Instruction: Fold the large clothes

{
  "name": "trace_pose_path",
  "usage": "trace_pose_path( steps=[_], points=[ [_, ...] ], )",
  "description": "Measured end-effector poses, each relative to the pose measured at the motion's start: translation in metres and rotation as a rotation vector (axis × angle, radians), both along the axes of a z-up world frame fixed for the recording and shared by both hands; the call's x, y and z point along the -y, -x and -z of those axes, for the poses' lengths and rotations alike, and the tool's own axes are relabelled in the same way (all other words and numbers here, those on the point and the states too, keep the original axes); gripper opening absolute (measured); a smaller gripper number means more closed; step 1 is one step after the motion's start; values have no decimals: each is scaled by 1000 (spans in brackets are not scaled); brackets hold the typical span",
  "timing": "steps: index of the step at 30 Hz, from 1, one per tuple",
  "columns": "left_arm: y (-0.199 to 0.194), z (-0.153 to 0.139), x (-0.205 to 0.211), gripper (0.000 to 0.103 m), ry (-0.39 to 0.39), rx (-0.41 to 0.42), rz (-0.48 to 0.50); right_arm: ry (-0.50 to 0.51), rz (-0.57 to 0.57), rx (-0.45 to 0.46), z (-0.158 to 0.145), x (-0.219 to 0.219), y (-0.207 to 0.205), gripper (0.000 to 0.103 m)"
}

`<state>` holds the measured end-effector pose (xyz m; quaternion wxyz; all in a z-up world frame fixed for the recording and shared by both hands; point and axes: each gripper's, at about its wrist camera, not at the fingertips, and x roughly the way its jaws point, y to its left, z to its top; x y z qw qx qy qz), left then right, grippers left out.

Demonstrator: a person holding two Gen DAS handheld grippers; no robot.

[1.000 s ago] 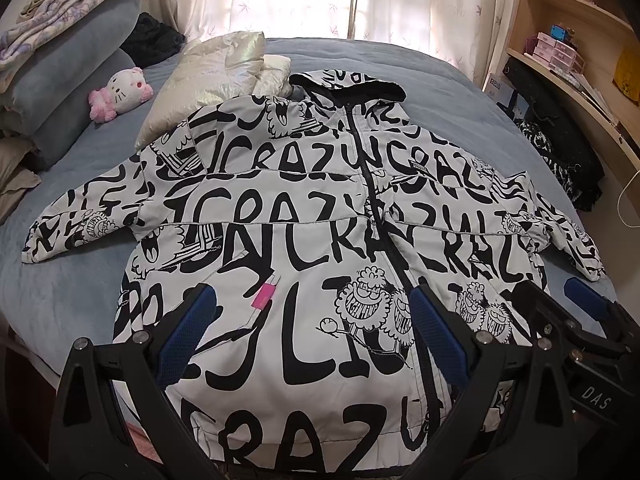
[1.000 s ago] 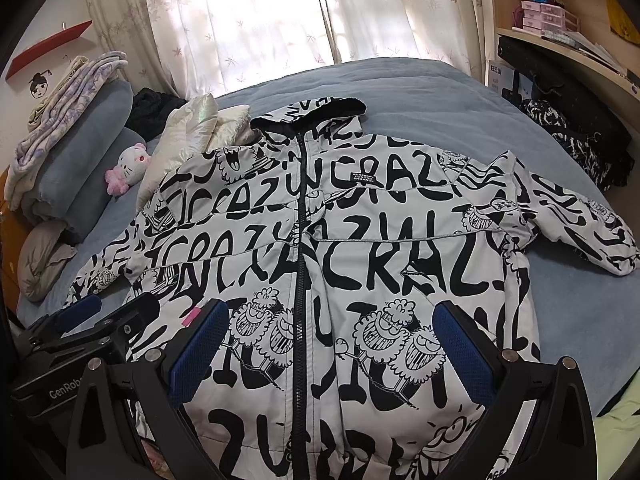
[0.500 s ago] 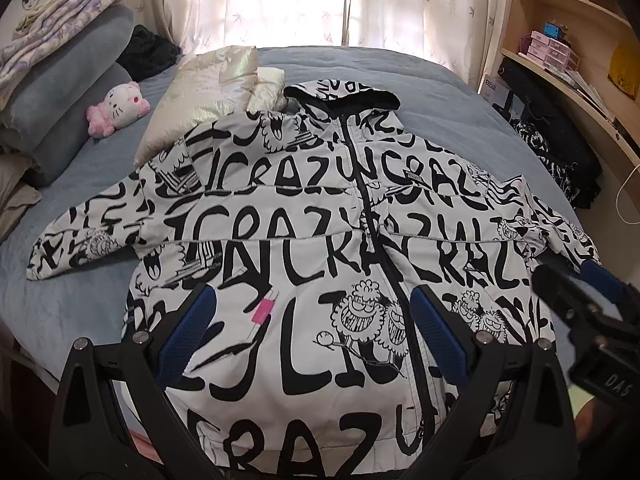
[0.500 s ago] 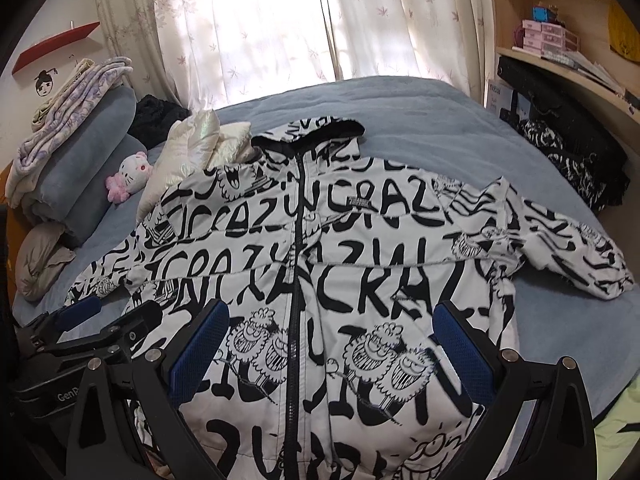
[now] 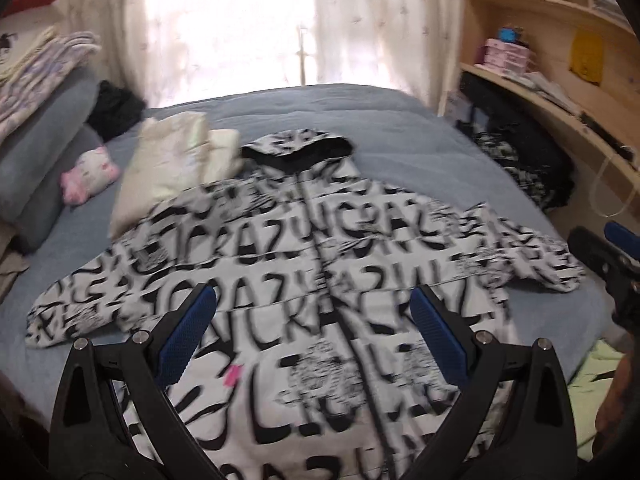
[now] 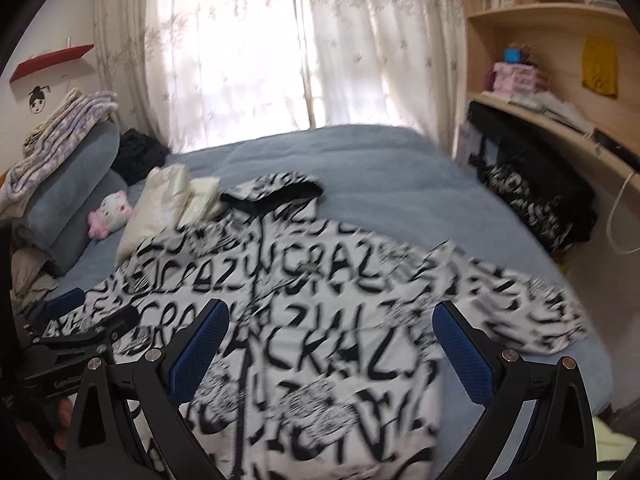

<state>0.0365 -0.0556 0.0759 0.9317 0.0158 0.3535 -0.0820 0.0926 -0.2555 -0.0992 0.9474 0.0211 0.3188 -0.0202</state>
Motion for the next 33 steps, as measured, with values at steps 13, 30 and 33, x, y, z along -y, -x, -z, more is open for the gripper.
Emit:
trace_pose_path(
  steps=[13,30,33],
  points=[
    [-84,-36,108,98,134,3,94,117,236,84,-85,173,3,103],
    [-175,130,245,98,76,-117,110,-323,599,-425,115,435,-34,99],
    [-183,162,265,98,51,-165,135,-435,677,-486,157,462,-29,92]
  ],
)
